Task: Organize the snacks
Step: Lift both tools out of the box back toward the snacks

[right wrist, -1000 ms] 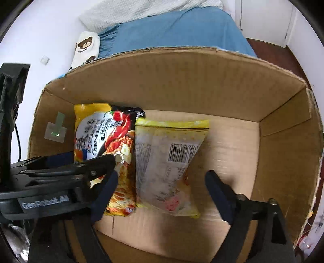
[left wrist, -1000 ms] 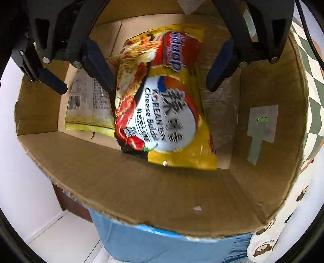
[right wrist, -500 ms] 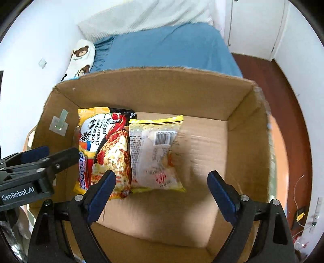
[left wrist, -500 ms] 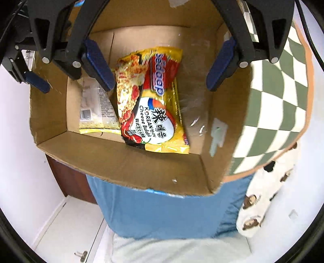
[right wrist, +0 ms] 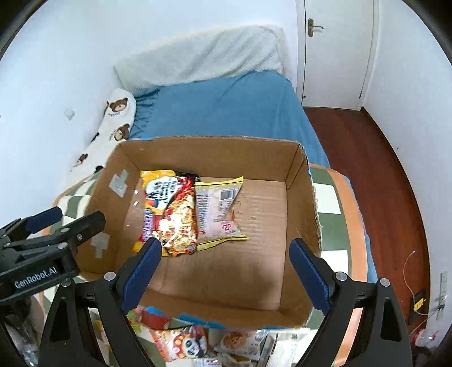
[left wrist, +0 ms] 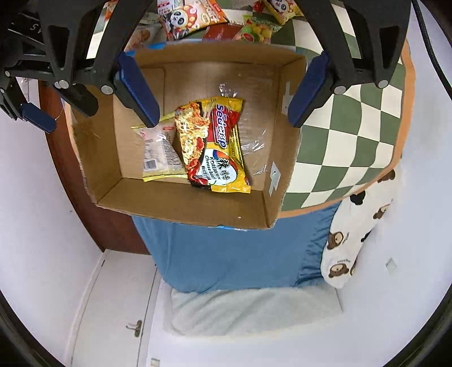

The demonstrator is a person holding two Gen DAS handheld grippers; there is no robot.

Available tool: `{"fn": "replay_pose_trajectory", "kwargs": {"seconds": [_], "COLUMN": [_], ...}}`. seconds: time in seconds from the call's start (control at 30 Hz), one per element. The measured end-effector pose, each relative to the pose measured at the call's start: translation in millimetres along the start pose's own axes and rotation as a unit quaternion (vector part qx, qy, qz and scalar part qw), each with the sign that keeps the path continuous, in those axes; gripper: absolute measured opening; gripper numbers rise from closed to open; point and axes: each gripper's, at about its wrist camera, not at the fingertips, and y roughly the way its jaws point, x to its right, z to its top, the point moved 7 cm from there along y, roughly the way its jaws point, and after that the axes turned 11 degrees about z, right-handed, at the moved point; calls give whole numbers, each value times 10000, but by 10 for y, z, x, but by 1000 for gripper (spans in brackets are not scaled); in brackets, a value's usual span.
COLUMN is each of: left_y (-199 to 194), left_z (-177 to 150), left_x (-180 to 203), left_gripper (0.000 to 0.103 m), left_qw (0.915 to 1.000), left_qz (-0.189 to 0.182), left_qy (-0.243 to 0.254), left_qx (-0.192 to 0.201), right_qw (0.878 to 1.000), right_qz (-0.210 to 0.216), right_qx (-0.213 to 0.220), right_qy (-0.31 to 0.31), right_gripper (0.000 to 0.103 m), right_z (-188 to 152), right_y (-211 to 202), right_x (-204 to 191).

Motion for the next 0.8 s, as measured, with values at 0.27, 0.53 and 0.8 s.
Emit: {"fn": "replay_pose_trajectory", "kwargs": {"seconds": [0.27, 0.53, 0.8], "left_y": [-351, -124, 660], "left_z": [-289, -1141, -2043], "left_x": [-62, 19, 737], "left_gripper": [93, 93, 93], "left_qw": [9999, 9977, 9500], "left_qz": [-51, 94, 227], "left_qy": [-59, 405, 2894], "left_qx": [70, -532, -1146], "right_qw": [9997, 9973, 9810], "right_qz": [106, 148, 251], "right_qx": [187, -431, -1152], "right_qy": [117, 576, 1542], "right_gripper": [94, 94, 77], "right_z": [-247, -1102, -1859], "right_y": [-491, -505, -28], "right_x": [-147, 95, 718]}}
